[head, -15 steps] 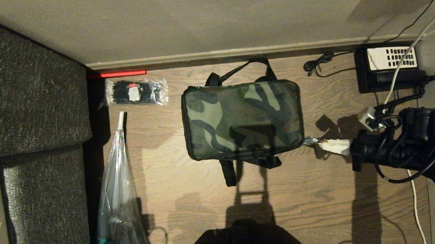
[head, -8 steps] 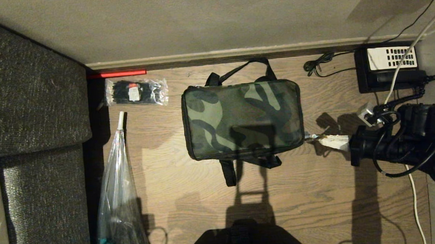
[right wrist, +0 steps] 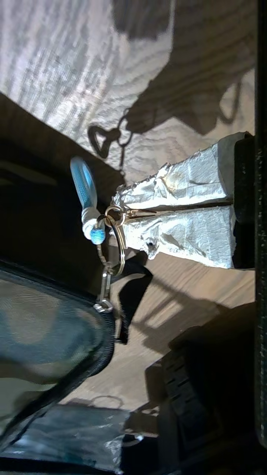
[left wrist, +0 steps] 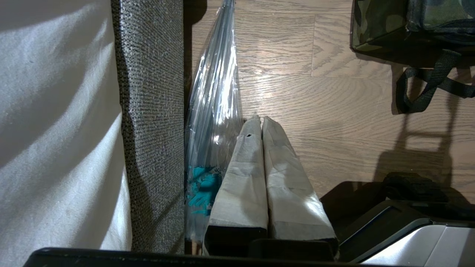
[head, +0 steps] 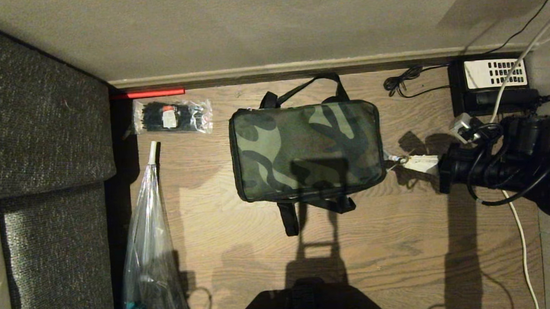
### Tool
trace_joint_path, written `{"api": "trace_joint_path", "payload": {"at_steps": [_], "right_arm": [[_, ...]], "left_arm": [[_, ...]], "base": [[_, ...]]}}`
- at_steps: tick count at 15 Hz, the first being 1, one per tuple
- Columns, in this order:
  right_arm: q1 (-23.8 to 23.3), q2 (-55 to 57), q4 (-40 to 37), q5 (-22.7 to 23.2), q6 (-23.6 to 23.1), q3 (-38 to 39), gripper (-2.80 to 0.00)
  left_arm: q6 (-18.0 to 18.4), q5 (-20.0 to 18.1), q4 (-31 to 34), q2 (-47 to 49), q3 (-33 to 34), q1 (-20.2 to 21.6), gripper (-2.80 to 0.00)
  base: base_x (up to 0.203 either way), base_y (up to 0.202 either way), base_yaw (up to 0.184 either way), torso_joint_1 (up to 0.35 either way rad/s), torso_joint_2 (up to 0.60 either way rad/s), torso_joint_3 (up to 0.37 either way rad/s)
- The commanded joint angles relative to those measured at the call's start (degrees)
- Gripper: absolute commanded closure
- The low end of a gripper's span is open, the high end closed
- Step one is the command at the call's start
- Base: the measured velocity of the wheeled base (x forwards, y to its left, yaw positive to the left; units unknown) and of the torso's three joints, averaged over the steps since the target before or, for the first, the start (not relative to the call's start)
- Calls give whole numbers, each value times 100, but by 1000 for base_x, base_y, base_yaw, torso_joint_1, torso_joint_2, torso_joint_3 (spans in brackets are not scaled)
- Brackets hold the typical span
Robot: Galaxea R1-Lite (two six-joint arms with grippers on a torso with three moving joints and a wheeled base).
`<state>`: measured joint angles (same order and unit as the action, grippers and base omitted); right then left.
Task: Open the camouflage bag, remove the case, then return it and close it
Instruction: Open the top of the storage box
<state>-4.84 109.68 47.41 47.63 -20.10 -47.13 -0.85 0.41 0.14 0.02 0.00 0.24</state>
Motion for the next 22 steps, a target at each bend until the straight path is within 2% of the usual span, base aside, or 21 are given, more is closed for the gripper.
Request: {"api": "trace_joint_path", "payload": {"at_steps": [1, 4, 5, 7, 8, 9, 11, 22], "right_arm": [[25, -37, 25, 27, 136, -75, 0], [117, -46, 5, 14, 275, -63, 0], [166, -60, 5, -7, 546, -77, 0], [283, -97, 5, -193, 1393, -203, 0], [319, -107, 7, -257, 1469, -235, 0], [377, -122, 11, -362, 1808, -276, 0], [457, -140, 20, -420, 2199, -365, 0], [510, 216, 292, -414, 2431, -830, 0]], "left_arm": [[-3, 3, 4, -2, 18, 2, 0], [-3, 3, 4, -2, 18, 2, 0], [-3, 3, 4, -2, 18, 2, 0], [-3, 3, 4, -2, 18, 2, 0], [-3, 3, 4, -2, 18, 2, 0], [-3, 3, 4, -2, 18, 2, 0], [-3, 3, 4, -2, 18, 2, 0], [-3, 3, 4, -2, 18, 2, 0]], "base": [[0, 0, 0, 0, 0, 0], [0, 0, 0, 0, 0, 0], [0, 0, 0, 0, 0, 0], [0, 0, 0, 0, 0, 0], [0, 0, 0, 0, 0, 0], [0, 0, 0, 0, 0, 0], [0, 0, 0, 0, 0, 0], [0, 0, 0, 0, 0, 0]]}}
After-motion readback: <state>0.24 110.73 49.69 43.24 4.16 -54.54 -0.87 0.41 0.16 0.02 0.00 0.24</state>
